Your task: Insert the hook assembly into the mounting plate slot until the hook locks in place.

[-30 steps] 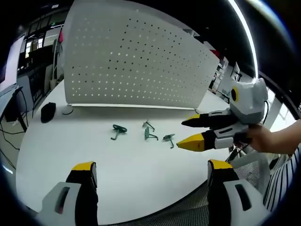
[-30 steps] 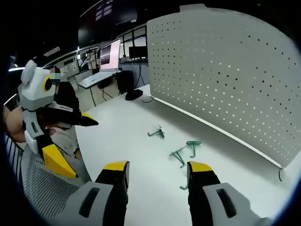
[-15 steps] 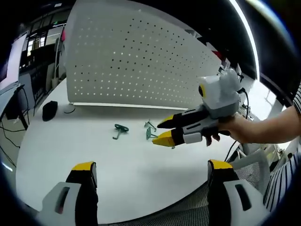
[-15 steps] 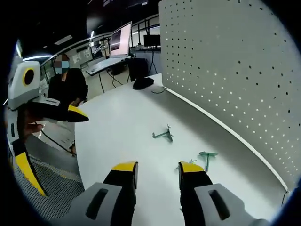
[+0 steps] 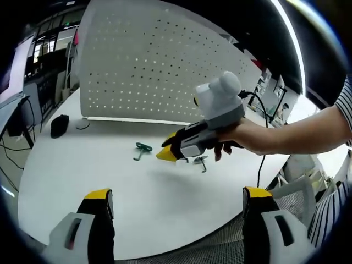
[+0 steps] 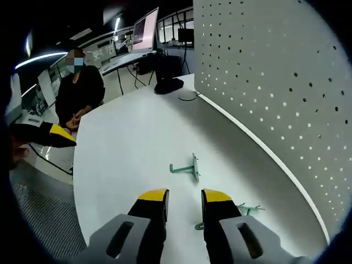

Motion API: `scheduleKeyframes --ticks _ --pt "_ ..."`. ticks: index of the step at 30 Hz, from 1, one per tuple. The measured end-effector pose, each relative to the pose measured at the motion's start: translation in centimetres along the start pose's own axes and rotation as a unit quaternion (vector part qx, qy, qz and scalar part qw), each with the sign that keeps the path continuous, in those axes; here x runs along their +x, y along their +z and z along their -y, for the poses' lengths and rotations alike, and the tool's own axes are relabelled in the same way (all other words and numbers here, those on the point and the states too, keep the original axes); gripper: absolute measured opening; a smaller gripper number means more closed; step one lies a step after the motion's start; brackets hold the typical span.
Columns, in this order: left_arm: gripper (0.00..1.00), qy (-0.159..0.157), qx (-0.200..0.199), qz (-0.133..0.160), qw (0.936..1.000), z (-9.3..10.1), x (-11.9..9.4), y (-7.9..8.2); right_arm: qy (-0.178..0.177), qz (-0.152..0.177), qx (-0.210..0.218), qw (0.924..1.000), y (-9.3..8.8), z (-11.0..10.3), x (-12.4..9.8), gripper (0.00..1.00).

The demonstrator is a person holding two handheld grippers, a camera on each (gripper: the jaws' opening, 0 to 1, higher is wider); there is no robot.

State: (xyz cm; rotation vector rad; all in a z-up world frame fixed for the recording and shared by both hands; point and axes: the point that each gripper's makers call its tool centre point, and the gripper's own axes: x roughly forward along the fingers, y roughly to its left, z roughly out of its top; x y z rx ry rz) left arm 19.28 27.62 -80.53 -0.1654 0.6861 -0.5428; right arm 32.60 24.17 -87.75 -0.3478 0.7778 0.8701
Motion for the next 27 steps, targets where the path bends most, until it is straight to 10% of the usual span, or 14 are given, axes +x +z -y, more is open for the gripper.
scheduleKeyframes --ticks 27 --pt "0.99 0.003 -0.008 -0.007 0.9999 -0.3 0.2 -0.2 0.024 -0.065 -0.032 0.9971 0.1 1.2 4.0 0.09"
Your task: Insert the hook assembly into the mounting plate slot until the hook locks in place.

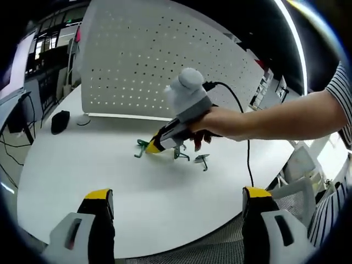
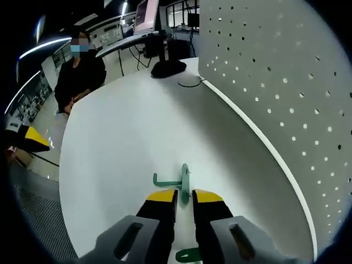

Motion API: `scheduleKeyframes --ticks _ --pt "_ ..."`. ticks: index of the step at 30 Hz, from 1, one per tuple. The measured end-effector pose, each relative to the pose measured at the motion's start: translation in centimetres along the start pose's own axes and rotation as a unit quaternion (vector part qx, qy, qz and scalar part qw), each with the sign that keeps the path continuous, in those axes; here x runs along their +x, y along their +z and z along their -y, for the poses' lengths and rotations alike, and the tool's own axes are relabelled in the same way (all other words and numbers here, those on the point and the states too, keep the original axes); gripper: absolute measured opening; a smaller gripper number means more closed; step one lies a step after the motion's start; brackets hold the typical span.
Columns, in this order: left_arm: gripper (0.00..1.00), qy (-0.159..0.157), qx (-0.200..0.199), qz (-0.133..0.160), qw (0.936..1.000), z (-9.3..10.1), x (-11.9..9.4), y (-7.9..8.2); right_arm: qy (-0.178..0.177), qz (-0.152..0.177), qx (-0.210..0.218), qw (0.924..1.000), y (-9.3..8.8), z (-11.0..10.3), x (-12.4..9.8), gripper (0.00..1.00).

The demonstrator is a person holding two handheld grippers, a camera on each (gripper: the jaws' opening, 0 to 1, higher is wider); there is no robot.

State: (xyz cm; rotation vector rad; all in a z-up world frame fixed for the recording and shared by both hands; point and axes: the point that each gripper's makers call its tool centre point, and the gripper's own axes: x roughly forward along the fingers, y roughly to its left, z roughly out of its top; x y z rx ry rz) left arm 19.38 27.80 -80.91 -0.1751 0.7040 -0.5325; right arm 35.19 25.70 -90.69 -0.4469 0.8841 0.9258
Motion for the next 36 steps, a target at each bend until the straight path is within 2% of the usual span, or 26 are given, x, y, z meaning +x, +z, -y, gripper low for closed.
scheduleKeyframes --ticks 4,18,36 --pt "0.99 0.000 0.001 -0.002 1.0000 0.0 0.0 -0.1 -0.003 -0.004 -0.006 1.0000 0.0 0.3 0.0 0.04" --pt "0.99 -0.002 -0.001 -0.002 1.0000 0.0 0.1 0.0 -0.006 -0.004 -0.015 0.9999 0.1 0.1 -0.1 0.02" --pt "1.00 -0.008 0.004 0.004 1.0000 0.4 -0.2 0.8 -0.045 0.043 -0.004 0.9981 0.9 0.9 -3.7 0.01"
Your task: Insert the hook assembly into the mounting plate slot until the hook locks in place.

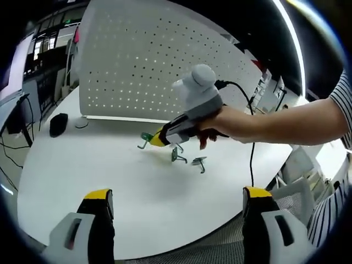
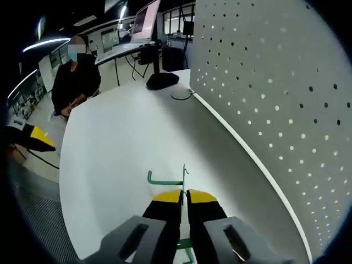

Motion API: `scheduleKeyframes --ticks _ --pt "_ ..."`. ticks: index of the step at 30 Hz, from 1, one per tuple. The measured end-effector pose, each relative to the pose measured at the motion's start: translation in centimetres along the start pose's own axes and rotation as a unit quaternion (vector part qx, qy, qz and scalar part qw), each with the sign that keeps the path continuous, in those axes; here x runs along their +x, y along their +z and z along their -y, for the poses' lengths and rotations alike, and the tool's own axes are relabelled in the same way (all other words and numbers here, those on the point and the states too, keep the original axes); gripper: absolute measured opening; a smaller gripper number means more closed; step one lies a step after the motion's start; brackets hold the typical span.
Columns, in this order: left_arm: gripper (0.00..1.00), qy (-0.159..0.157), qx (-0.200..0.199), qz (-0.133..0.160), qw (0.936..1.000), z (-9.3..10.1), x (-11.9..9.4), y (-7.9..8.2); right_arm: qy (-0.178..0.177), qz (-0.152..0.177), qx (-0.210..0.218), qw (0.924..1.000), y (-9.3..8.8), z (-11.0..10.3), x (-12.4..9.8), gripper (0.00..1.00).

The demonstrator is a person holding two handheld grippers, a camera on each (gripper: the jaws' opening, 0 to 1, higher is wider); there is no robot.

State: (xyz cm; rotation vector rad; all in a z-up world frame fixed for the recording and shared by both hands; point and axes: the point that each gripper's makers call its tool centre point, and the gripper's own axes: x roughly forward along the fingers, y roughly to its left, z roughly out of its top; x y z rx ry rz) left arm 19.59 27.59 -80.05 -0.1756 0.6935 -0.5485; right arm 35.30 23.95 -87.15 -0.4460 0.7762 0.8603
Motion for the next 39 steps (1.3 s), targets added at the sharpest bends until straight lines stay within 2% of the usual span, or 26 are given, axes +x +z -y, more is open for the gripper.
scheduleKeyframes --ticks 7,14,17,22,27,32,34,39 --pt "1.00 0.005 0.003 0.002 1.0000 -0.8 -0.4 0.9 -0.020 0.039 0.018 0.9989 0.8 0.3 -2.2 0.01" --pt "1.00 0.009 0.003 0.019 0.9998 -1.5 -0.8 3.1 -0.045 0.092 0.039 0.9940 2.2 0.4 -5.5 0.01" --pt "1.00 0.003 0.001 0.026 0.9997 -1.4 -0.8 4.0 -0.056 0.116 0.050 0.9904 2.8 0.3 -6.8 0.01" --pt "0.97 -0.010 0.002 0.035 0.9993 -1.0 -0.7 5.3 -0.064 0.138 0.068 0.9861 3.0 -0.2 -8.4 0.01" --pt "0.96 -0.024 -0.022 0.049 0.9983 -0.9 -0.6 6.6 -0.074 0.164 0.095 0.9792 3.1 -0.5 -9.9 0.01" --pt "0.95 -0.032 -0.031 0.055 0.9975 -0.8 -0.6 7.3 -0.087 0.198 0.116 0.9693 3.4 -1.0 -11.6 0.01" --pt "0.94 -0.039 -0.035 0.052 0.9973 -0.7 -0.6 7.4 -0.098 0.199 0.109 0.9689 3.2 -1.3 -11.9 0.01" --pt "0.89 -0.048 -0.037 0.059 0.9964 -0.3 -0.6 8.0 -0.097 0.220 0.128 0.9622 3.2 -2.3 -12.8 0.01"
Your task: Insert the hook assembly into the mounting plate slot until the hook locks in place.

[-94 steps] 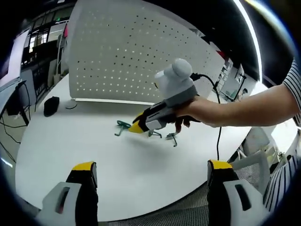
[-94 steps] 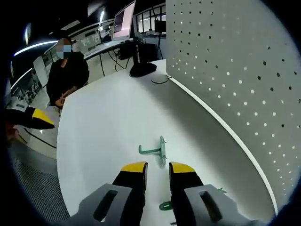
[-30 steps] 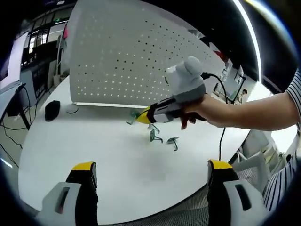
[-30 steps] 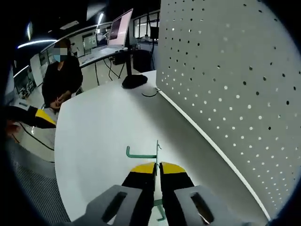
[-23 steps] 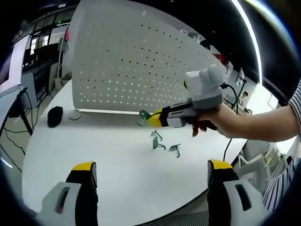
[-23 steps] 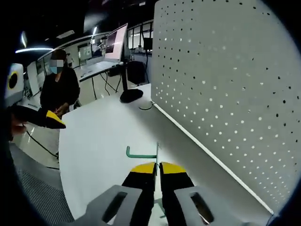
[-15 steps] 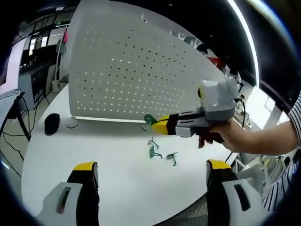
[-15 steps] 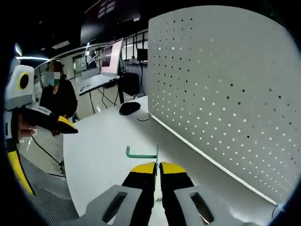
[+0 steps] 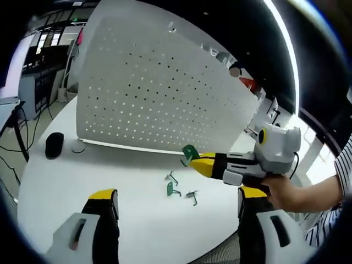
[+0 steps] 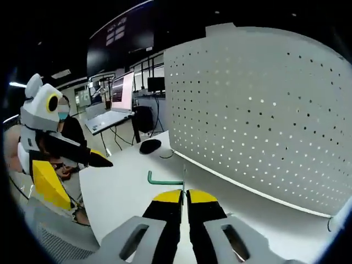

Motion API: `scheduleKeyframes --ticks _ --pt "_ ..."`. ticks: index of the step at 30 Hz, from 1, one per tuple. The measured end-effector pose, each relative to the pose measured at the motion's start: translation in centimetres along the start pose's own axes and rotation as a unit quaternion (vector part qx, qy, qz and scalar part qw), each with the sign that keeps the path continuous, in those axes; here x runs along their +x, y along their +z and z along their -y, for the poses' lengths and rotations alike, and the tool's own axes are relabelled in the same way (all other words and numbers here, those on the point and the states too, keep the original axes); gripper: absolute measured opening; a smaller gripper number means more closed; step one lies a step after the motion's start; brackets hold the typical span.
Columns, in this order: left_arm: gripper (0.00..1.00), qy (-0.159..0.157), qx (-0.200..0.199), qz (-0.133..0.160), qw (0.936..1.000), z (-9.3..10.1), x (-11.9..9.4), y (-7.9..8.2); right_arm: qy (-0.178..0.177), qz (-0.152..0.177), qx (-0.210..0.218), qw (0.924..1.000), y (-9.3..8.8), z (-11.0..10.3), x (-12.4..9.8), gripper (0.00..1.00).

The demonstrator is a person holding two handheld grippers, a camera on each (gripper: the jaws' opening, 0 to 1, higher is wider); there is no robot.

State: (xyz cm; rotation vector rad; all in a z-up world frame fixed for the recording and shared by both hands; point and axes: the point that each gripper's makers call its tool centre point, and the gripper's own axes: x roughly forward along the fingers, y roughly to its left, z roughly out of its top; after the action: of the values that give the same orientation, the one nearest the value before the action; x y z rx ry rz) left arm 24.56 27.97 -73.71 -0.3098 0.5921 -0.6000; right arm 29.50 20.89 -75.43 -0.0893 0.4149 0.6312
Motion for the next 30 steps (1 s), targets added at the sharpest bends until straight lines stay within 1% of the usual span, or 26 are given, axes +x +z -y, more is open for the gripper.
scheduleKeyframes --ticks 3,5,8,11,13,19,24,26,28,30 --pt "0.85 -0.009 -0.002 0.003 1.0000 0.4 0.1 0.4 -0.002 0.018 0.016 0.9997 0.6 -0.5 -0.7 0.01" --pt "0.84 -0.017 -0.005 0.007 0.9998 0.9 0.3 0.7 -0.004 0.024 0.020 0.9995 0.9 -0.7 -1.0 0.01" --pt "0.79 -0.032 -0.008 0.015 0.9994 1.5 0.4 1.3 -0.002 0.044 0.037 0.9983 1.8 -1.2 -1.6 0.01" --pt "0.74 -0.044 -0.015 0.022 0.9987 2.1 0.6 1.8 -0.001 0.057 0.043 0.9975 2.4 -1.6 -2.0 0.01" --pt "0.72 -0.057 -0.026 0.027 0.9977 2.6 0.6 2.2 0.001 0.061 0.047 0.9970 2.6 -1.9 -2.2 0.01" --pt "0.64 -0.069 -0.025 0.035 0.9967 3.3 0.6 2.9 0.010 0.076 0.059 0.9953 3.2 -2.6 -2.8 0.01" --pt "0.57 -0.087 -0.040 0.045 0.9944 3.9 0.5 3.4 0.013 0.086 0.071 0.9936 3.5 -3.0 -3.2 0.01" --pt "0.52 -0.089 -0.045 0.048 0.9939 3.9 0.5 3.6 0.014 0.091 0.071 0.9932 3.7 -3.2 -3.4 0.01" --pt "0.48 -0.089 -0.036 0.050 0.9941 4.0 0.4 3.7 0.016 0.095 0.073 0.9927 3.9 -3.4 -3.6 0.01" --pt "0.48 -0.089 -0.035 0.053 0.9940 4.2 0.4 3.8 0.017 0.100 0.072 0.9922 4.1 -3.6 -3.7 0.01"
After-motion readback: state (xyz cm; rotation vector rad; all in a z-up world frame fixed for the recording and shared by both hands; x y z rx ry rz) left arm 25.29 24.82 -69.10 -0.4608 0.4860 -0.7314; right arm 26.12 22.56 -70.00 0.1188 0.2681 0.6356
